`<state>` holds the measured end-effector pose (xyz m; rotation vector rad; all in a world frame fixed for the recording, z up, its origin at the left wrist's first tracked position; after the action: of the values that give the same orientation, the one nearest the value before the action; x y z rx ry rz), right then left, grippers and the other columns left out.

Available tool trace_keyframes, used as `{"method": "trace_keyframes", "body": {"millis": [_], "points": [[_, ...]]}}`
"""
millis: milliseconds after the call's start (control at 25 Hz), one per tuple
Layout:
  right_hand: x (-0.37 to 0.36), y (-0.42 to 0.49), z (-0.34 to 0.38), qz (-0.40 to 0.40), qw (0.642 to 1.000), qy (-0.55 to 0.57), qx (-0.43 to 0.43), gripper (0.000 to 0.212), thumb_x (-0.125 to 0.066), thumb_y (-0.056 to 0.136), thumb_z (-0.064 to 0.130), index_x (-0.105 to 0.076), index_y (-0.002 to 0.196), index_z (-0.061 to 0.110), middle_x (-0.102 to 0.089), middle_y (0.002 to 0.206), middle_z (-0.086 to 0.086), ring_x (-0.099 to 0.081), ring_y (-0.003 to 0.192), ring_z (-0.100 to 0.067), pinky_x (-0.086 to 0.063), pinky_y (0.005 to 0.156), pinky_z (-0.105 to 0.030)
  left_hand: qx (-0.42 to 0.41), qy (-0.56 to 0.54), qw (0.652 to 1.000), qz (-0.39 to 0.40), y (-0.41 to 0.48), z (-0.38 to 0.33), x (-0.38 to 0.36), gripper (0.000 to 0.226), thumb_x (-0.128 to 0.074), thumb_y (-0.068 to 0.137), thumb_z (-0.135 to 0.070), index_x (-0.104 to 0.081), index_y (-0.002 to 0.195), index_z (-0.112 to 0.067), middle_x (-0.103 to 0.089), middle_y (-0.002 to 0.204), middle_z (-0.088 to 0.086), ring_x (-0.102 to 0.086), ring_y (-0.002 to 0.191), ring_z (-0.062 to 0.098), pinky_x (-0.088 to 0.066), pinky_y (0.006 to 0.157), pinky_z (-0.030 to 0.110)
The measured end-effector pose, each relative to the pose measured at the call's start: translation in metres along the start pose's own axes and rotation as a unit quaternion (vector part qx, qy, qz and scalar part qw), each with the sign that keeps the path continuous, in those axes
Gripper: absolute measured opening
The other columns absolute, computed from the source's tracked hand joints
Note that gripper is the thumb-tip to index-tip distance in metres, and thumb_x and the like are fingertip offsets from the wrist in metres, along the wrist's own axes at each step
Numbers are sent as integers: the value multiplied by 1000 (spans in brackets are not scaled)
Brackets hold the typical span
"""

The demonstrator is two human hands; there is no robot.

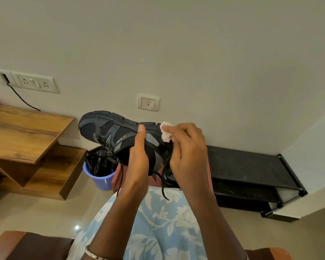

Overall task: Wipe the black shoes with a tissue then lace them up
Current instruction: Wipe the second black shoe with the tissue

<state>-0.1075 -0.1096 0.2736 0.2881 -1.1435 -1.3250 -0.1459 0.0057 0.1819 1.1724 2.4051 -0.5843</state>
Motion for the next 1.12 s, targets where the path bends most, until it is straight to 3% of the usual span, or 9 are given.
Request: {"method": "trace_keyframes", "body": {"millis": [120,280,400,600,720,800,880,1000,1120], "points": [[-6,-12,-1,0,1000,-14,24,35,-48,94,6,-76,114,14,-67,102,-1,-57,93,-19,-37,85,-7,1,-38,999,-13,2,4,5,73,-54,81,-76,-72,118,-16,-72,120,14,-67,115,31,-44,108,53],[-4,-43,-13,-53,998,26,3,41,-63,88,-16,-72,120,8,-68,107,-7,-61,99,-20,-53,85,-25,4,-47,997,-59,2,2,17,74,-54,81,-77,-69,122,-17,-74,116,10,-70,110,27,-49,103,48],[-8,-60,-20,-77,995,56,-11,42,-66,88,-15,-69,124,6,-66,109,-9,-62,101,-18,-57,82,-31,18,-62,995,-70,1,1,18,75,-55,80,-78,-68,122,-18,-75,114,9,-71,107,26,-51,101,47],[-14,-68,-20,-90,994,61,-20,40,-72,87,-10,-69,124,5,-66,109,-8,-62,103,-15,-59,81,-30,26,-96,993,-61,-2,-4,16,57,-46,93,-64,-70,108,-15,-77,103,12,-75,96,25,-56,88,42],[-15,-55,-10,-80,996,38,-24,31,-66,92,-3,-71,121,6,-67,107,-7,-62,100,-16,-57,82,-28,12,-45,997,-63,1,-3,21,52,-56,89,-64,-77,98,-17,-77,102,11,-75,96,25,-54,92,45],[-19,-33,1,-42,999,3,-4,27,-60,95,6,-73,118,8,-67,107,-6,-61,101,-19,-54,83,-26,-22,28,997,-73,0,-8,20,46,-56,92,-58,-79,84,-20,-79,87,1,-75,85,15,-55,88,42],[-29,-13,8,15,1000,-25,9,30,-59,89,8,-74,114,9,-68,112,-7,-61,106,-24,-56,86,-32,-54,66,994,-63,-5,-13,10,35,-54,97,-49,-74,90,-21,-78,82,-7,-74,82,8,-56,90,39],[-43,-2,10,76,997,2,21,35,-48,94,10,-72,120,7,-69,124,-7,-60,123,-26,-50,105,-43,-66,60,995,-53,-12,-16,3,25,-54,98,-44,-69,101,-25,-78,91,-10,-73,92,8,-54,98,41],[-38,-22,12,43,997,27,50,38,-40,104,18,-63,133,6,-60,140,-9,-48,139,-23,-42,113,-48,-46,10,996,-76,-9,-16,13,35,-58,94,-49,-71,108,-20,-78,99,-1,-74,97,16,-54,99,44]]}}
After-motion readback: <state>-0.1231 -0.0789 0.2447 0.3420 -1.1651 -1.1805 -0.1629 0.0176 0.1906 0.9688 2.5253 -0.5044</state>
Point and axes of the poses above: each hand's wrist, its own y-axis towards the middle knuckle, its own x-axis out of the back of the hand, z = x × y, the point moved 9 cm from there along y, towards the middle knuckle
